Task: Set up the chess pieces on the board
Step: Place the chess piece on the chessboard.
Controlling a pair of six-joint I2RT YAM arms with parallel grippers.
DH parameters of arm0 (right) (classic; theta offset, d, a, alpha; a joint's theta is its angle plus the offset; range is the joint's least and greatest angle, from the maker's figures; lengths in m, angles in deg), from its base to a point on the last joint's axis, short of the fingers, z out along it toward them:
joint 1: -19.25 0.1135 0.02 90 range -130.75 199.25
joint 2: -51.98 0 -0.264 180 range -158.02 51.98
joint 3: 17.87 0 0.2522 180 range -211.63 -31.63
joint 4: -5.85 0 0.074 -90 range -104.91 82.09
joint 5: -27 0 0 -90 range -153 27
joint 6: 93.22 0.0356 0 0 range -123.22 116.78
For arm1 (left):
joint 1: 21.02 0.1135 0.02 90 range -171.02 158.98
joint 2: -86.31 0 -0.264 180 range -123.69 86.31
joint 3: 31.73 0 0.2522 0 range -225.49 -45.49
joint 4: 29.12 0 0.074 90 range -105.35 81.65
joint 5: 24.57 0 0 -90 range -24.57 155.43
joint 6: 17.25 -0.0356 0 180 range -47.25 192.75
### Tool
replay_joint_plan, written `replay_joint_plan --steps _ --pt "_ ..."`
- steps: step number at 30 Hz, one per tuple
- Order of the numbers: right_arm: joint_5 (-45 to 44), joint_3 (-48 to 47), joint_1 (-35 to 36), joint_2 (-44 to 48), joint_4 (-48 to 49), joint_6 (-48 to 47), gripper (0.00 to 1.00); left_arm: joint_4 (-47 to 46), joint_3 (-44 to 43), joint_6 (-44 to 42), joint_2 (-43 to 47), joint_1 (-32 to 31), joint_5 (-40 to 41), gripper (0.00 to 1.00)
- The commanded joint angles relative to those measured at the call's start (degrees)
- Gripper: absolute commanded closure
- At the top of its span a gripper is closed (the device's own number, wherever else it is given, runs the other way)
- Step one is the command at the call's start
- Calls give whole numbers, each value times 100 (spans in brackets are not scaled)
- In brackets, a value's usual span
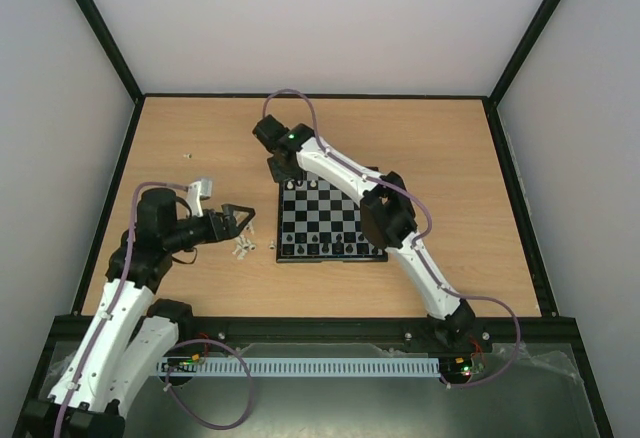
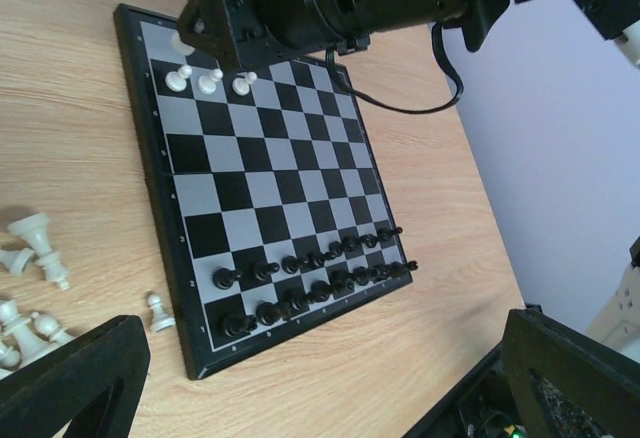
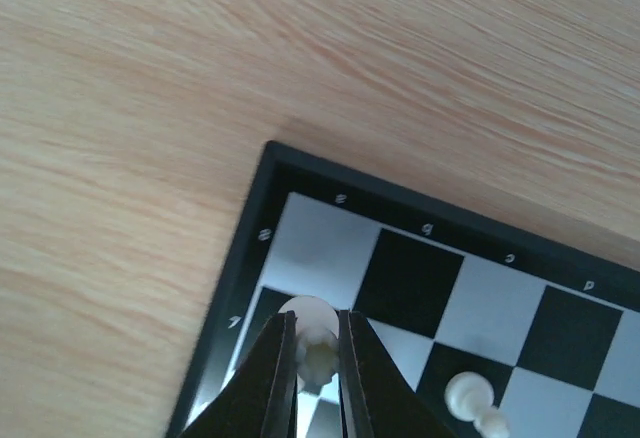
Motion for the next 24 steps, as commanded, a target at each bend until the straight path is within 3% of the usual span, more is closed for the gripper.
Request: replay_joint_plan --steps 1,24 --pt "-621 -306 -132 -68 -345 -38 97 24 -98 -123 -74 136 0 1" --pt "129 -246 -206 -421 117 -280 95 -29 -48 -188 -40 264 -252 0"
